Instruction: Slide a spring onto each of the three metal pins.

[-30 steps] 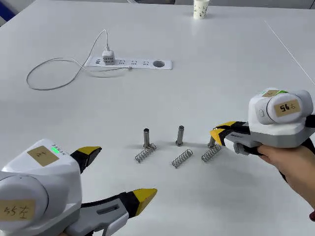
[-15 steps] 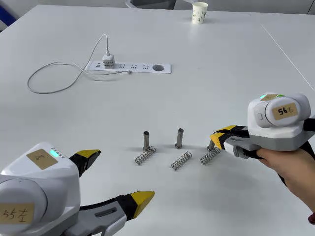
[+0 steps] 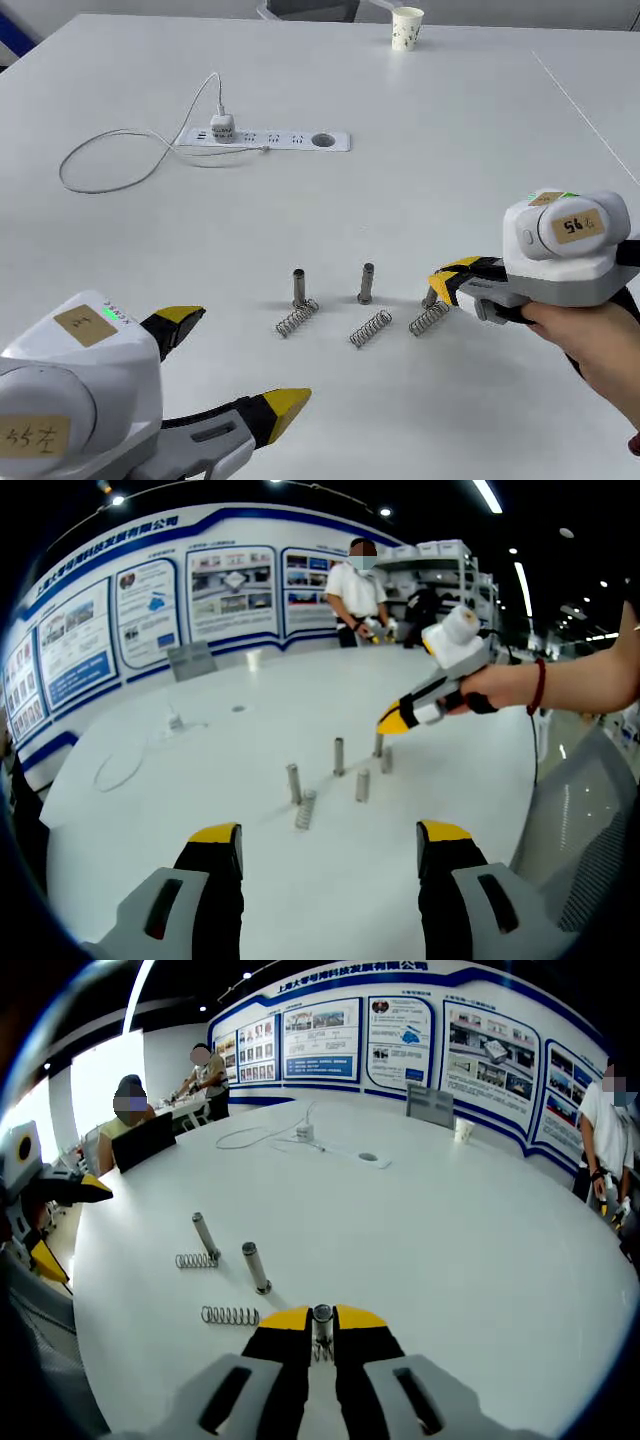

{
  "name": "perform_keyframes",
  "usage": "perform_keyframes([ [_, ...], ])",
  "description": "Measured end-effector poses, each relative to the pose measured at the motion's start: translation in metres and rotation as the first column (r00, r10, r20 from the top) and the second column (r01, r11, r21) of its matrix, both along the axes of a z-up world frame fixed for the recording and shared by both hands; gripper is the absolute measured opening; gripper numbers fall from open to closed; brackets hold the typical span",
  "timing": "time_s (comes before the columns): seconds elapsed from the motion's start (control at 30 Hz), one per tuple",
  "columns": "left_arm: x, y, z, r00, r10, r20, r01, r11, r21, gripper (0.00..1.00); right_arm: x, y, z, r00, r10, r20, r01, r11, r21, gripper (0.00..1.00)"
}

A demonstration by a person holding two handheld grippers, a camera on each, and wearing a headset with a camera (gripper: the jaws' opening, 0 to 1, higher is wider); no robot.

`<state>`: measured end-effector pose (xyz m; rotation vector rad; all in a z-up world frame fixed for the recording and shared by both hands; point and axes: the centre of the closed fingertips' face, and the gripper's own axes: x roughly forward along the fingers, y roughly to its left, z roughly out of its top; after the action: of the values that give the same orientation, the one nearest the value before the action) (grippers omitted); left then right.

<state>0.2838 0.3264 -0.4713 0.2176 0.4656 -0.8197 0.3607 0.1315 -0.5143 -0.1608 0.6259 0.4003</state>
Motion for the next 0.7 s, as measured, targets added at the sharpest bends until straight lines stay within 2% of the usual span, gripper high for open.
perform_keyframes([
  [0.23, 0.002, 0.000, -0.001, 1.000, -0.006, 0.003, 0.006, 1.000, 0.009, 0.70, 0.002, 0.002, 0.010, 0.999, 0.003, 0.032, -0.004, 1.000, 0.008, 0.12],
  [0.43, 0.004, 0.001, -0.004, 1.000, -0.007, -0.003, 0.007, 1.000, 0.015, 0.67, 0.000, 0.002, 0.015, 0.999, 0.002, 0.044, -0.002, 1.000, 0.016, 0.19],
  [0.7, 0.011, 0.003, -0.011, 1.000, -0.009, -0.011, 0.009, 0.999, 0.034, 0.64, -0.009, 0.006, 0.028, 0.998, 0.007, 0.056, -0.012, 0.996, 0.086, 0.32],
])
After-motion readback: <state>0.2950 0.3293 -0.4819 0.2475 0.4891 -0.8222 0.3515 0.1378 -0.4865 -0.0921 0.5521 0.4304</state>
